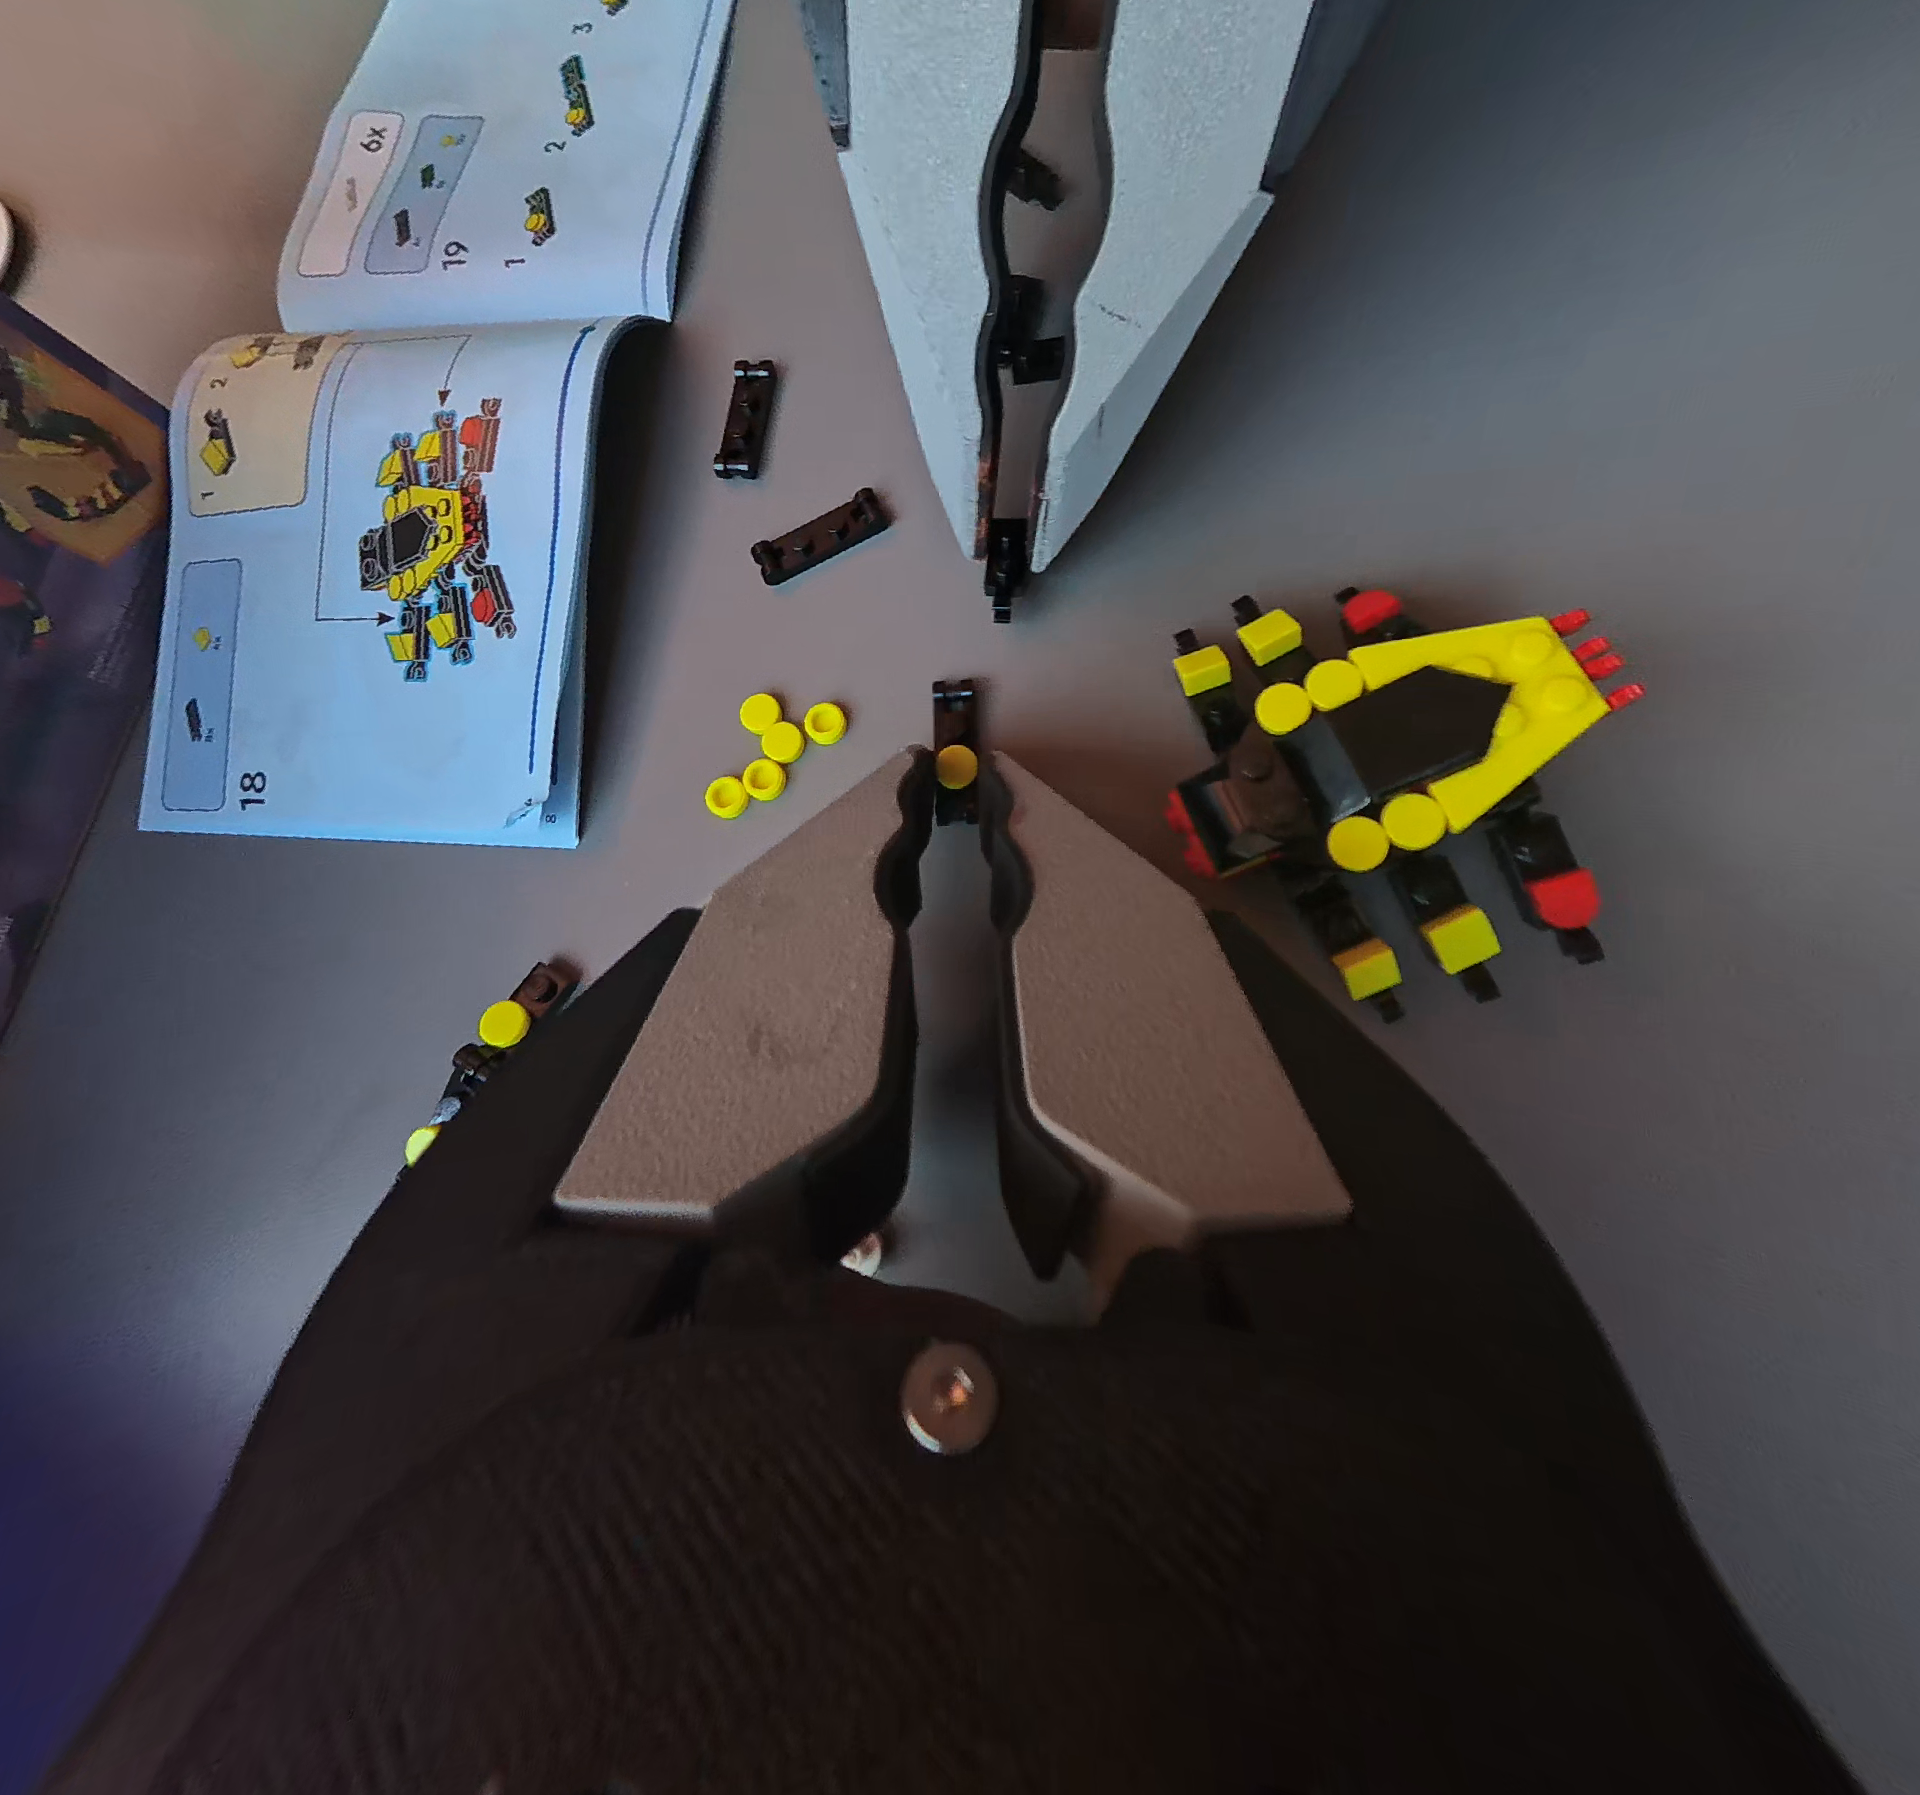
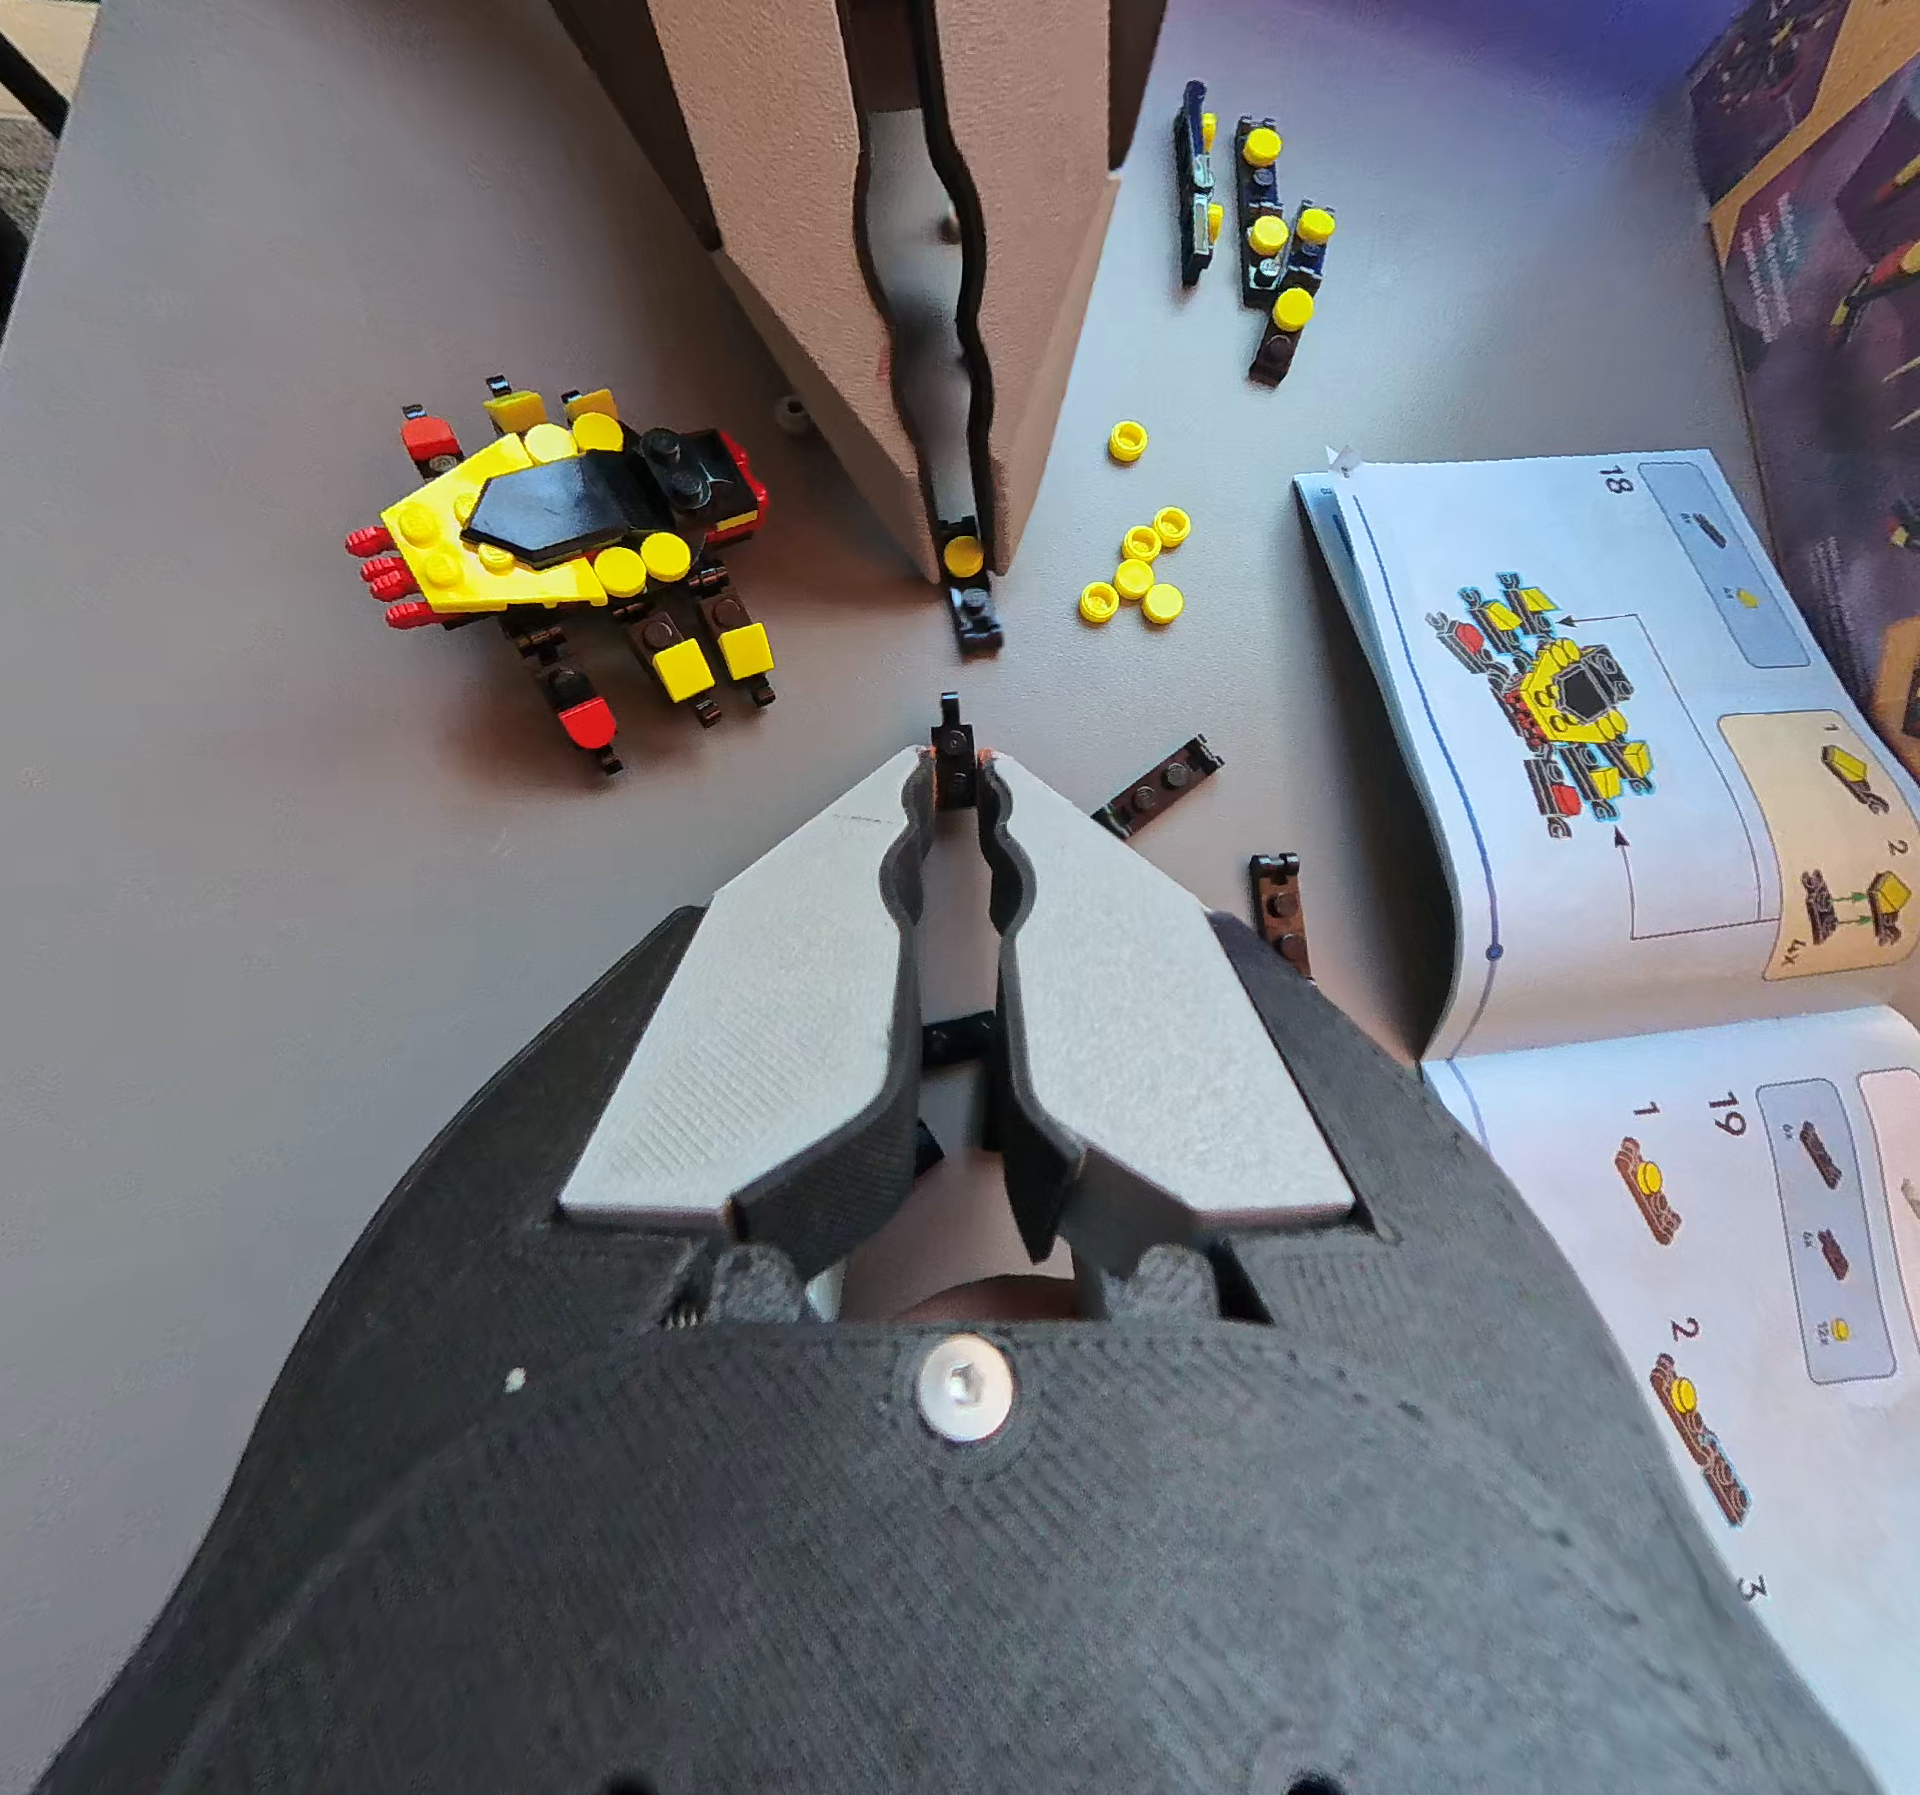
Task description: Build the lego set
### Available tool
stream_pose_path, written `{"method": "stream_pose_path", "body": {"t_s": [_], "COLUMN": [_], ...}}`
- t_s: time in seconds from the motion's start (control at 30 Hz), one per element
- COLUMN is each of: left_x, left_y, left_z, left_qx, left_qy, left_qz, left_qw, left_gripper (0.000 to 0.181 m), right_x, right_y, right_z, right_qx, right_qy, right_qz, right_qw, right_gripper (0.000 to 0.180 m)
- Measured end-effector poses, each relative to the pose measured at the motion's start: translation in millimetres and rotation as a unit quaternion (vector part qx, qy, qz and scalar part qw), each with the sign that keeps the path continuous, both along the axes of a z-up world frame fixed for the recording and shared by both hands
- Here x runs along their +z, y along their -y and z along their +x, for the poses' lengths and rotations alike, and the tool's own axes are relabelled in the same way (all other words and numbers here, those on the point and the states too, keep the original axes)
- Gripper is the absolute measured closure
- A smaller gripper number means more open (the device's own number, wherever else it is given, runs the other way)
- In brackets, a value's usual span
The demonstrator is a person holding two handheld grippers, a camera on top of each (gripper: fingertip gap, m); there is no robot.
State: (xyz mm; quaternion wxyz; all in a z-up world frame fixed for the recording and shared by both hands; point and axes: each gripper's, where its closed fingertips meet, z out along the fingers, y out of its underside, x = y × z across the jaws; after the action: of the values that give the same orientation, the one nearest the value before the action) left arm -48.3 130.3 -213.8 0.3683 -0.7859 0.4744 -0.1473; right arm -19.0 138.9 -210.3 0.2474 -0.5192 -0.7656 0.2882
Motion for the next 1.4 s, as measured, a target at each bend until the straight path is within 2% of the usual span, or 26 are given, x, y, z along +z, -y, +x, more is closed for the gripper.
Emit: {"method": "stream_pose_path", "body": {"t_s": [0.47,0.77,0.87,0.93,1.07,1.13,1.23,1.4], "left_x": [0,17,30,48,77,83,82,72], "left_y": [6,3,-6,-15,-44,-52,-55,-50], "left_z": [0,-9,-30,-47,-94,-107,-110,-89], "left_qx": [-0.015,-0.001,0.031,0.067,0.194,0.234,0.251,0.219], "left_qy": [0.005,0.037,0.037,0.071,0.119,0.143,0.144,0.123], "left_qz": [-0.009,0.000,0.028,0.048,0.096,0.098,0.100,0.088], "left_qw": [1.000,0.999,0.998,0.994,0.969,0.957,0.952,0.964], "left_gripper": [0.175,0.157,0.158,0.159,0.166,0.169,0.169,0.168], "right_x": [-5,-3,6,10,11,11,10,1], "right_y": [-5,-5,-7,-8,-16,-19,-18,-18], "right_z": [1,3,1,-2,-9,-15,-27,-37], "right_qx": [-0.012,-0.012,-0.023,-0.031,-0.064,-0.082,-0.103,-0.123], "right_qy": [0.012,0.008,-0.011,-0.021,-0.028,-0.029,-0.025,0.000], "right_qz": [0.011,-0.002,-0.021,-0.029,-0.033,-0.034,-0.032,-0.012], "right_qw": [1.000,1.000,0.999,0.999,0.997,0.996,0.994,0.992], "right_gripper": [0.174,0.169,0.166,0.165,0.166,0.166,0.167,0.167]}}
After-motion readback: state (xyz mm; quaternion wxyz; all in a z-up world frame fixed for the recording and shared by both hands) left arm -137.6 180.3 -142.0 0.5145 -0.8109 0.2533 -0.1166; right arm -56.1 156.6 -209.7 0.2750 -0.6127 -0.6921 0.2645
